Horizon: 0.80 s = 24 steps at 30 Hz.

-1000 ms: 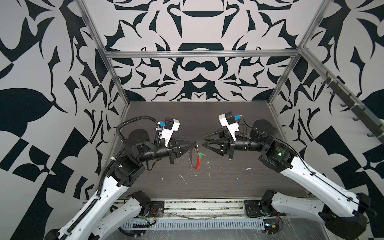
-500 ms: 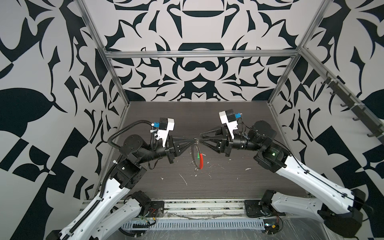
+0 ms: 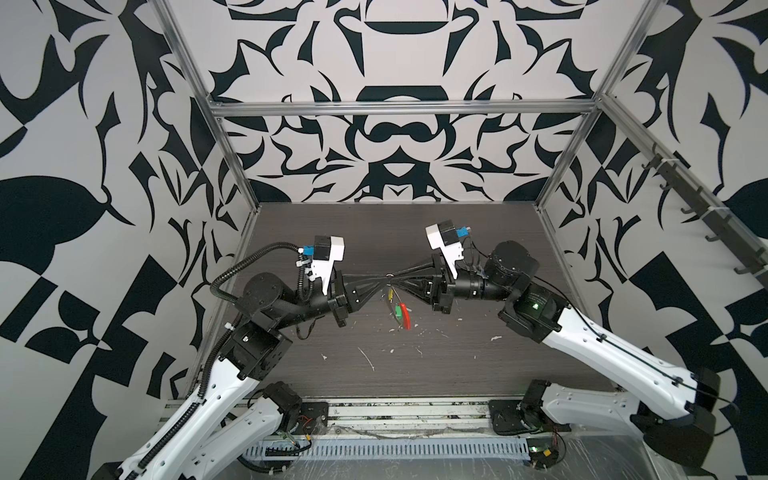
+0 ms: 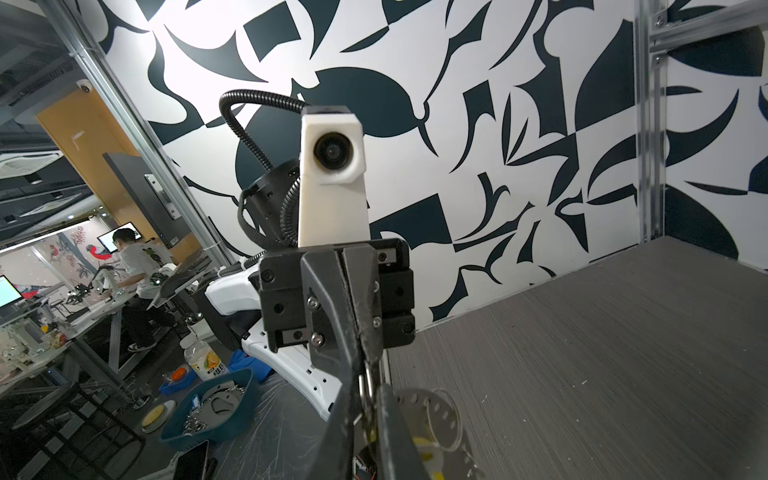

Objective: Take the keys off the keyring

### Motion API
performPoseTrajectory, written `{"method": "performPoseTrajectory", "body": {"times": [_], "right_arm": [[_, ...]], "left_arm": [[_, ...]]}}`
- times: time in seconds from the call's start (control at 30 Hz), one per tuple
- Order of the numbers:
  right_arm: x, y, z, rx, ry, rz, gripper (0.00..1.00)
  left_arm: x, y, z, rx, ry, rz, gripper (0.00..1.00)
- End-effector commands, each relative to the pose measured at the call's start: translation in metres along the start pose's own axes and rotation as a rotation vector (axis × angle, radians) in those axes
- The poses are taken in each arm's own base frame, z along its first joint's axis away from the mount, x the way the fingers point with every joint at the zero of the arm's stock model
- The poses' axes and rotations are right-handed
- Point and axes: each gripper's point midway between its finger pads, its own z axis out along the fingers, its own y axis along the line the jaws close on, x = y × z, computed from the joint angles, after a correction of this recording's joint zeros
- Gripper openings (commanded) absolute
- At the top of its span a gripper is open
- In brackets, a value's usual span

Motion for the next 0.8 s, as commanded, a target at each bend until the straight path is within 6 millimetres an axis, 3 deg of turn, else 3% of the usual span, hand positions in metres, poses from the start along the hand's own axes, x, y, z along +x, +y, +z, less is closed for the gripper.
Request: {"method": "performPoseTrajectory", "body": {"times": [0.0, 0.2, 0.43, 0.63, 0.77], "right_arm": [[-0.0084, 0.0118, -0.0024, -0.039, -0.032, -0.031, 0.12], [-0.0054, 0.0113, -0.0023, -0.038, -0.025, -0.027, 0.13], [-0.0042, 0.0118, -0.0021, -0.042, -0.017, -0.027, 0.01], [-0.0043, 0.0135, -0.0034, -0.039, -0.005, -0.027, 0.00], [0.0009, 0.0135, -0.0065, -0.018, 0.038, -0.026, 0.00]], "left_arm": [[-0.0098, -0.0056, -0.0024, 0.010, -0.045, 0.026, 0.00], [-0.0105, -0.0057, -0.0021, 0.011, -0.047, 0.027, 0.00], [-0.0106, -0.0060, -0.0005, 0.019, -0.043, 0.018, 0.00], [-0.0085, -0.0046, 0.0015, 0.017, -0.022, -0.012, 0.00], [-0.0043, -0.0038, -0.0019, -0.012, 0.011, -0.035, 0.31]]}}
